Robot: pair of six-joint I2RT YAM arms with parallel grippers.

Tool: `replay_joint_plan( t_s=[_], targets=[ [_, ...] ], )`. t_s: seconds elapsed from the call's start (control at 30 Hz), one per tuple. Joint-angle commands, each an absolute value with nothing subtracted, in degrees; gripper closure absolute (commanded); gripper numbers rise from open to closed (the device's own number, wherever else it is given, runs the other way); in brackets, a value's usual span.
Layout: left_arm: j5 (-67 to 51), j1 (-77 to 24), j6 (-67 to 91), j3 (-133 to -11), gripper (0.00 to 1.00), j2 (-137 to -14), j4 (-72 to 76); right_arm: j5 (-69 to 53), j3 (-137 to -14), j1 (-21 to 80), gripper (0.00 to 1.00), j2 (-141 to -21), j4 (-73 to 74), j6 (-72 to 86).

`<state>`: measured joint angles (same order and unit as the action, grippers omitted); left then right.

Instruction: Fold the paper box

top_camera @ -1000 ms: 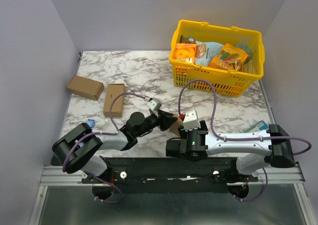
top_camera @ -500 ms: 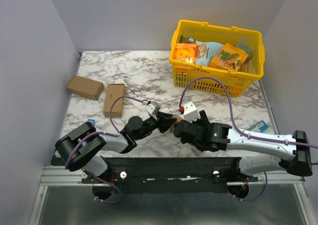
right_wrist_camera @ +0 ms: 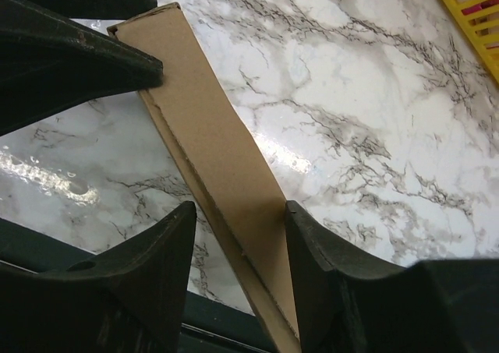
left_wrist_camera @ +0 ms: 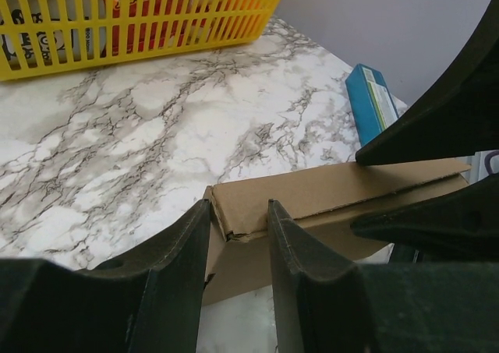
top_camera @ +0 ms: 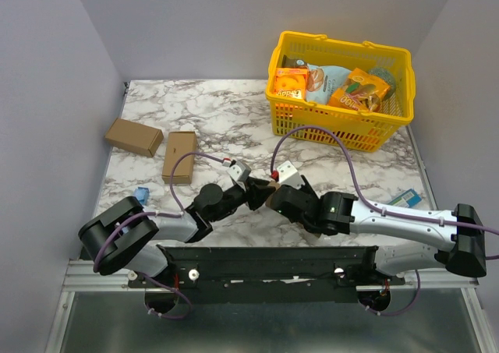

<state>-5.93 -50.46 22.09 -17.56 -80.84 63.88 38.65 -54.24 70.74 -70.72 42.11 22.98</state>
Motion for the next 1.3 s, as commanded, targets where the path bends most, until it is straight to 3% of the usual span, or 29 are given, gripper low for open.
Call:
replay_joint_plan(
  t_s=[0.0,0.03,0.1,0.17,0.33,0.6,0.77,0.93,1.27],
  targets=[
    [-4.57,-51.06,18.9,-15.29,0.58,-81.65,50.36,37.61,-52.82,70.75,0.46,-73.29,40.34,21.88],
    [-4.74,-50.98,19.07,-15.47,0.57,-81.56,49.93,37.97,-52.91,70.66,0.49,-73.82,40.43,21.88],
    [-4.4,-50.98,20.64,-15.64,0.44,-81.13,49.66,39.28,-53.26,70.75,0.52,-75.05,40.43,22.06],
    [-3.44,-50.89,21.44,-16.61,0.24,-78.94,47.65,41.03,-53.96,70.75,0.53,-75.67,40.34,22.15],
    [3.5,-49.75,21.88,-22.75,0.09,-68.5,30.47,44.03,-56.16,70.75,0.57,-76.72,40.87,21.8],
    [4.84,-39.48,30.76,-29.0,0.03,-53.81,6.27,48.77,-61.16,70.75,0.64,-82.43,42.53,23.9],
    [-1.99,-27.45,31.56,-34.97,0.01,-44.13,-7.37,53.07,-67.05,72.24,0.66,-87.7,43.33,26.01],
    [-8.43,-14.71,27.0,-44.19,0.01,-40.53,-17.82,59.06,-76.54,74.0,0.66,-98.58,49.21,29.09],
    [-2.73,-7.47,17.14,-54.31,0.01,-39.29,-28.39,62.14,-91.48,77.6,0.66,-113.37,49.84,24.01]
  ],
)
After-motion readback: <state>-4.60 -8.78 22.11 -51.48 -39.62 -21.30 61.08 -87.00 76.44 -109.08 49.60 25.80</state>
